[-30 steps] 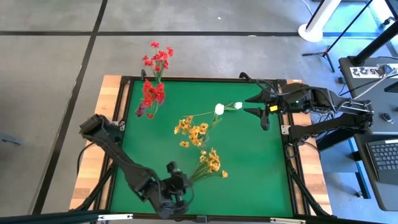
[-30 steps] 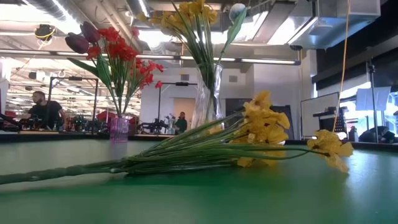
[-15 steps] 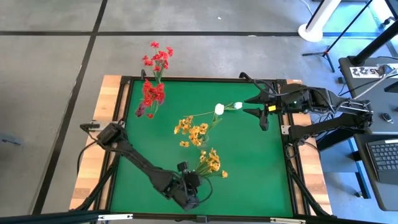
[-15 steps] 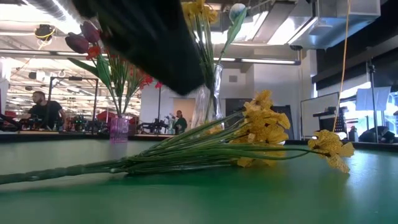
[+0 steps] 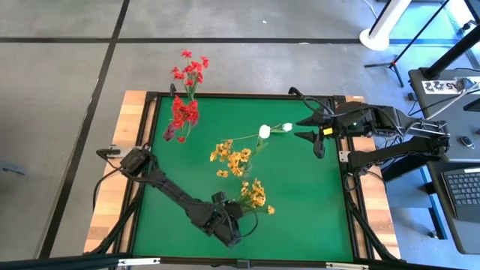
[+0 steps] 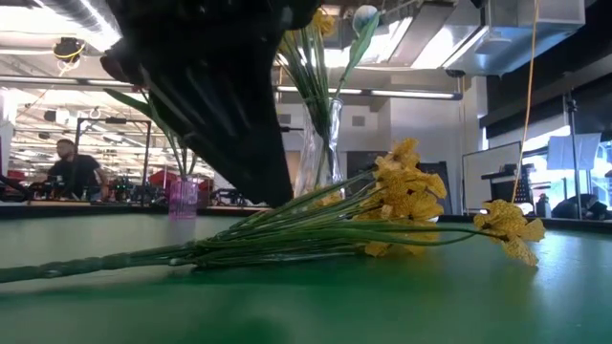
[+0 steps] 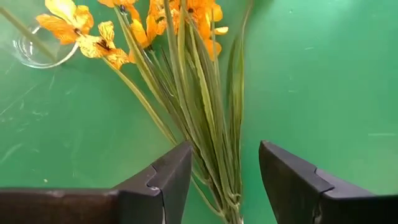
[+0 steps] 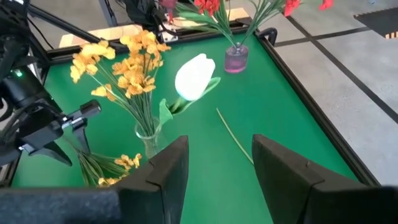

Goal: Sort flowers into vase by color
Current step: Put the yellow flowers into the transparent vase, then put the yellow flower into the transparent vase

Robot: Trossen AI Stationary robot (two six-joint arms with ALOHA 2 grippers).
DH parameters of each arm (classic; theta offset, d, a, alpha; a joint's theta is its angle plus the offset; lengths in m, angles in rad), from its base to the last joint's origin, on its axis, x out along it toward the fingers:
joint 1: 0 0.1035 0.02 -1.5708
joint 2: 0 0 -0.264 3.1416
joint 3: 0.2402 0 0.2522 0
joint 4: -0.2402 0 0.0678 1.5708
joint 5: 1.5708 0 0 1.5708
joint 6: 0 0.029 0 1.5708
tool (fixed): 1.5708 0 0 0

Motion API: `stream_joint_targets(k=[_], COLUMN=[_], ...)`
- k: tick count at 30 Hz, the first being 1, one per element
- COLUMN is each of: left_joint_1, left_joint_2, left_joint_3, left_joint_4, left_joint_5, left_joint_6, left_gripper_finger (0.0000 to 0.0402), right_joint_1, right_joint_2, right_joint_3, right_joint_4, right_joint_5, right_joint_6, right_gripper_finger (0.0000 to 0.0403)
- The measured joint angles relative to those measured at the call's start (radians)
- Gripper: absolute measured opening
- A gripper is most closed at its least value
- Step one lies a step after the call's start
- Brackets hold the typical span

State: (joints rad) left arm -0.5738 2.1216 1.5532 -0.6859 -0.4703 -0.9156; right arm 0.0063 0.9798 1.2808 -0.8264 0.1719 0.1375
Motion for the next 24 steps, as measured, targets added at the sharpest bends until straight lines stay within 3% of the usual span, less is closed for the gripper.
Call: stream_joint_targets(k=[9,15,20,22,24], left_joint_1=[0.05,0.056,0.048,0.04,0.021], left_joint_2=[0.08,0.101,0.078,0.061,0.036], left_joint_3=[0.004,0.006,0.002,-0.001,-0.003], left_joint_4=[0.027,0.021,0.016,0.006,-0.001], left_joint_5=[0.086,0.082,0.062,0.051,0.017], left_joint_6=[0.0,-0.025,-0.057,-0.071,-0.076], left_gripper_finger=[0.018,0.0168,0.0084,0.0032,0.0014], right_joint_1=[0.0,0.0,0.0,0.0,0.0], right_joint_2=[0.0,0.0,0.0,-0.005,-0.015], right_joint_3=[0.0,0.0,0.0,0.0,0.008], right_joint_4=[-0.016,-0.032,-0.038,-0.033,-0.024], right_joint_5=[0.0,-0.002,-0.006,-0.057,-0.128], right_joint_6=[-0.005,-0.006,-0.002,0.012,0.013], right_gripper_finger=[0.0175,0.0175,0.0175,0.0175,0.0175])
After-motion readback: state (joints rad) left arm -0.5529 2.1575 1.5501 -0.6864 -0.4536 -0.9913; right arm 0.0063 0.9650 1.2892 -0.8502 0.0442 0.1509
